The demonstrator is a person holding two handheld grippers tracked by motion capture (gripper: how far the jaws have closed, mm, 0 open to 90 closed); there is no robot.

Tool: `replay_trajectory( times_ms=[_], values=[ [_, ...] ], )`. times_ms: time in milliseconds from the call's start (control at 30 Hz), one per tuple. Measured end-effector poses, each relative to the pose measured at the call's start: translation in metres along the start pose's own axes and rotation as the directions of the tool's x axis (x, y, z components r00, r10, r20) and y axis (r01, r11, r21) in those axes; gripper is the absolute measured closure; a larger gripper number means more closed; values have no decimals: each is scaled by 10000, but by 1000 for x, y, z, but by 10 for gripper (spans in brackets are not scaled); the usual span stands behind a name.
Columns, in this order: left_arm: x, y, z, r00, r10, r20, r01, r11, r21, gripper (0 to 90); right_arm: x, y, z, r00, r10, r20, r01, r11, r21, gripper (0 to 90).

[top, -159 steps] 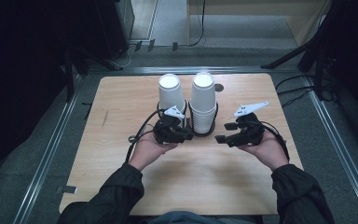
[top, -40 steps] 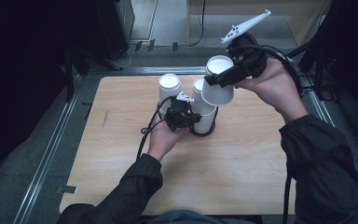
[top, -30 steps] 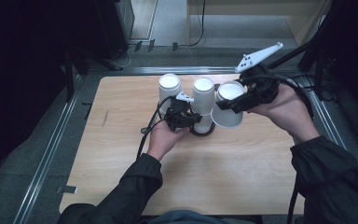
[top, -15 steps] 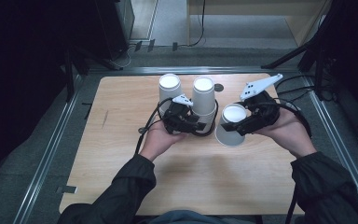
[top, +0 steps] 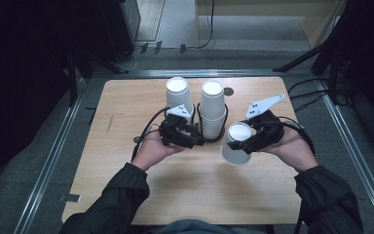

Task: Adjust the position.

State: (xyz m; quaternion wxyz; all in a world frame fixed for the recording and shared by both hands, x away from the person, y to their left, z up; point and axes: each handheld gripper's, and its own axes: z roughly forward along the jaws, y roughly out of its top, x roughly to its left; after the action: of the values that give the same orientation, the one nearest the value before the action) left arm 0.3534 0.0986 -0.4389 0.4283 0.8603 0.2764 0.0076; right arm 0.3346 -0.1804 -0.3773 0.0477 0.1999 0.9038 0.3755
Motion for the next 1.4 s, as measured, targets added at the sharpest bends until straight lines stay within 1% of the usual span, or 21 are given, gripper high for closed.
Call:
replay_trajectory(
  times_ms=[100,167,367,433,467,533,567,633,700,767,833,867,967,1033,1100,1167,1200,1233,1267,1333,1400],
  values=[
    [-1,-5,-2,9997,237,107,-238,9997,95,368,0,-4,7,9999,24,-105,-24,10000,20,250],
    [-2,-9,-3,9995,283,172,-285,9996,90,357,0,-6,12,9999,-30,-155,30,10000,52,250],
    [-2,-16,-4,9991,222,353,-223,9997,46,340,1,-11,25,9994,4,-349,-3,10000,25,250],
    [-4,-19,-5,9980,153,605,-160,9998,114,347,2,-13,28,9992,-31,-400,30,10000,-23,250],
    [-5,-22,-5,9974,232,680,-245,9995,191,351,2,-14,30,9991,-48,-433,47,10000,-28,250],
    [-6,-26,-5,9965,490,673,-506,9985,217,350,2,-16,33,9989,-41,-467,38,10000,-61,250],
    [-7,-27,-5,9961,549,689,-565,9982,222,349,3,-17,35,9986,-27,-528,23,10000,-88,250],
    [-7,-29,-4,9956,604,722,-618,9979,172,347,3,-18,39,9983,-56,-572,47,9999,-165,250],
    [-7,-32,-3,9953,556,794,-568,9983,135,339,4,-20,43,9980,-25,-639,15,9999,-157,250],
    [-6,-33,-2,9962,545,681,-565,9980,272,335,5,-22,47,9972,-54,-746,35,9997,-259,250],
    [-5,-37,1,9955,740,584,-767,9961,446,337,9,-26,53,9959,-118,-901,84,9992,-380,249],
    [-4,-40,2,9951,810,566,-837,9954,472,338,10,-27,54,9954,-139,-946,109,9995,-312,250],
    [2,-46,5,9957,538,757,-582,9967,572,335,13,-28,61,9945,-195,-1029,179,9997,-165,250],
    [4,-48,6,9952,494,841,-545,9967,597,284,13,-29,65,9935,-138,-1131,117,9997,-192,250],
    [5,-50,10,9935,537,1007,-610,9956,713,227,13,-30,67,9931,-144,-1167,116,9996,-247,250],
    [4,-50,11,9896,568,1321,-673,9948,767,199,13,-31,69,9930,-114,-1176,86,9997,-242,250],
    [4,-50,12,9882,625,1399,-746,9938,829,189,13,-31,70,9929,-129,-1179,99,9996,-262,249],
    [4,-50,13,9877,591,1447,-718,9938,845,175,13,-31,71,9929,-132,-1185,103,9996,-252,250],
    [3,-50,14,9865,631,1513,-770,9931,879,167,13,-30,72,9926,-129,-1205,98,9996,-263,250],
    [1,-50,17,9854,813,1499,-959,9910,935,130,13,-29,73,9919,-147,-1263,100,9992,-382,250],
    [-2,-49,19,9831,949,1568,-1108,9893,955,127,14,-27,73,9905,-167,-1365,100,9987,-496,250]
  ],
)
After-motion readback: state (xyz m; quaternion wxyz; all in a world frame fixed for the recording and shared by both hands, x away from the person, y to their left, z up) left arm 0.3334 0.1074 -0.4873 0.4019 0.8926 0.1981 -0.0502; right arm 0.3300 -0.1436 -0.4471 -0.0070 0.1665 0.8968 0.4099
